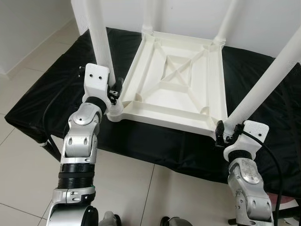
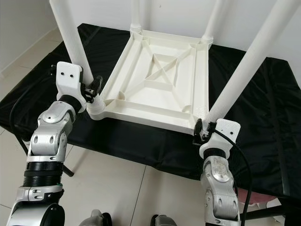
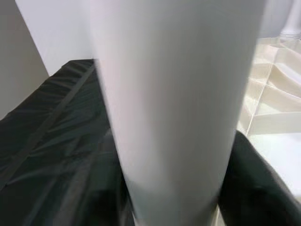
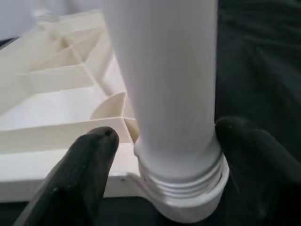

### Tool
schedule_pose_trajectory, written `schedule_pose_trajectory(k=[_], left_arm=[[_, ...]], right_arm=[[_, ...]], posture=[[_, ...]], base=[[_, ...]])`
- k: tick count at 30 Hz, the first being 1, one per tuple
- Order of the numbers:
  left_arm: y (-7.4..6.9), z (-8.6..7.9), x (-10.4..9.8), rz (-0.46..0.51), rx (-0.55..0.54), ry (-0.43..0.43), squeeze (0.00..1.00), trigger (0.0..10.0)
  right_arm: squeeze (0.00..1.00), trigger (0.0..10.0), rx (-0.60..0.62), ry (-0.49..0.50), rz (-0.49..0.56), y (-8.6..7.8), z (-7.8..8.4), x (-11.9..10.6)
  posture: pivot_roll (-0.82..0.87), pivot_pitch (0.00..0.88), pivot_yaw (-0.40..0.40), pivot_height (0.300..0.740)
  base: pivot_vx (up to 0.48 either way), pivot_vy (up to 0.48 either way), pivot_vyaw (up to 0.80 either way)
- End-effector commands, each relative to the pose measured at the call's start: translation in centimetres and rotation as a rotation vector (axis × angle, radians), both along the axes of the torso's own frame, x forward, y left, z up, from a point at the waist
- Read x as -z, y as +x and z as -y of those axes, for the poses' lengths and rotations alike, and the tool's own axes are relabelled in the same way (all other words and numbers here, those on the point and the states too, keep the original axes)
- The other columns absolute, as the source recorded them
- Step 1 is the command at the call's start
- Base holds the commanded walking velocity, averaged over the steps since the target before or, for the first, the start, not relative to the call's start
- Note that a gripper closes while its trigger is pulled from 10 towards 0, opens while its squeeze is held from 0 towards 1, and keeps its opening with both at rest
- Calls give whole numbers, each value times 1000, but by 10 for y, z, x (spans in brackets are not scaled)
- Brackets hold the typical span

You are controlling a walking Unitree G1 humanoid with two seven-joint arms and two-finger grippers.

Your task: Building children table

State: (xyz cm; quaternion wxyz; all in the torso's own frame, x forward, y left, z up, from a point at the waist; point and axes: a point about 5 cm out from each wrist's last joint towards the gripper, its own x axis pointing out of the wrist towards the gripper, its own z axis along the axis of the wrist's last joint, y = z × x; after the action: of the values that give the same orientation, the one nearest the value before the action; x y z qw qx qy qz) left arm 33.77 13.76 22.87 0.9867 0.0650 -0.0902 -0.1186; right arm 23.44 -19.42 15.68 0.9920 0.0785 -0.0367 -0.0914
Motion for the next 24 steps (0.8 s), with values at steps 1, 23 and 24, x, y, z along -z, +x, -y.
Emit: schedule_pose_trajectory(k=[1,23,24], left_arm=[[0,-4,3,15,-80,-3,0,0],[3,6,7,15,-37,-3,0,0],[4,6,8,15,-36,-2,0,0]], right_arm=[[0,10000,-85,38,-62,-5,-11,12],[0,10000,-453,206,11,-44,-37,-13],[0,10000,-440,224,19,-44,-35,-13]], posture=[[-30,127,6,740],[-53,131,14,740],[-53,131,14,740]], base=[[0,0,0],[0,0,0],[0,0,0]])
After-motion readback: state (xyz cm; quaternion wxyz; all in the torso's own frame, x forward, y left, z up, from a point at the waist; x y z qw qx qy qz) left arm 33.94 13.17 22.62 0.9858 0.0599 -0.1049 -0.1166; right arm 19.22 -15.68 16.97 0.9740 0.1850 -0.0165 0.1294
